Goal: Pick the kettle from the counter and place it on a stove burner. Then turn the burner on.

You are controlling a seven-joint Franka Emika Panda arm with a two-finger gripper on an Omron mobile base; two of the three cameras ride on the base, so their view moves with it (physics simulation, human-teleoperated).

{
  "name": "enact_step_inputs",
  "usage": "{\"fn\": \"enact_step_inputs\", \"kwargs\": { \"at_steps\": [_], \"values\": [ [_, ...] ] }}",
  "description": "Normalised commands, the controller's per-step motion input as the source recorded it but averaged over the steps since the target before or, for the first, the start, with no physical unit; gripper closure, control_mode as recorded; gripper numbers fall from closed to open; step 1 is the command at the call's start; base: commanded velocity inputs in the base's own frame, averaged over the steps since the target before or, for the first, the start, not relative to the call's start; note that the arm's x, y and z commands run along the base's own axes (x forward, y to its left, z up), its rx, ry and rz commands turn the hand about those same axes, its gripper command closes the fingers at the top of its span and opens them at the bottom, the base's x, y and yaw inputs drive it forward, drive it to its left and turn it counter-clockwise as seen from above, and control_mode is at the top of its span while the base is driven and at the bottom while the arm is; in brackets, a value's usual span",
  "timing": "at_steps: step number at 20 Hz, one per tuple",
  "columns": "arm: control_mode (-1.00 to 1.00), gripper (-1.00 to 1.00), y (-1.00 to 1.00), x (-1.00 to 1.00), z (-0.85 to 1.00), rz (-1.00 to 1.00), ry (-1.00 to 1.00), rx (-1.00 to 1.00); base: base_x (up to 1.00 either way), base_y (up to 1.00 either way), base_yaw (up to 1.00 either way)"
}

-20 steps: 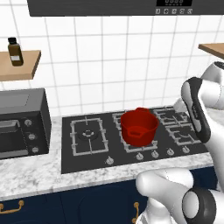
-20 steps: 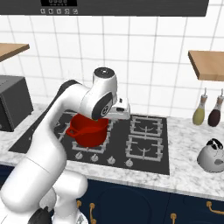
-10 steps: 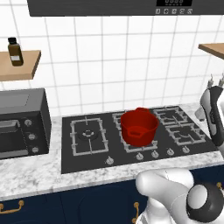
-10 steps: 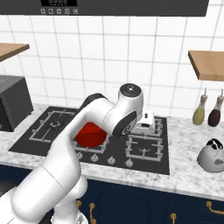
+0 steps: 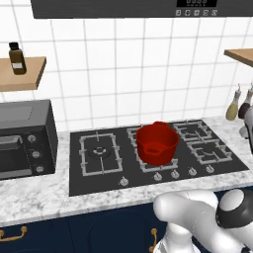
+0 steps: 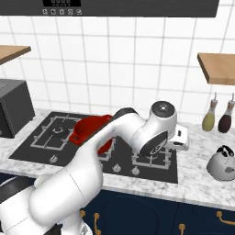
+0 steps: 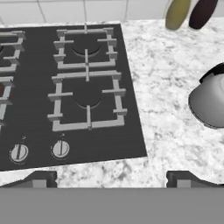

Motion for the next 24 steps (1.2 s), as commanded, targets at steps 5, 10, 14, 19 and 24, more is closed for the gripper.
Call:
{"fn": "enact_step_inputs", "kwargs": {
  "at_steps": [5,10,14,19,24],
  "values": [
    [-1.00,-1.00,-0.79,0.00,-0.30,-0.10,-0.10,0.00,0.00,0.00,0.00],
    [-1.00,-1.00,-0.75,0.00,-0.24,-0.07,-0.12,0.00,0.00,0.00,0.00],
    [-1.00,-1.00,-0.58,0.00,0.00,-0.03,-0.06,0.00,0.00,0.00,0.00],
    [-1.00,-1.00,-0.51,0.00,0.11,-0.04,0.00,0.00,0.00,0.00,0.00],
    [-1.00,-1.00,-0.63,0.01,0.00,-0.04,0.00,0.00,0.00,0.00,0.00]
  ]
}}
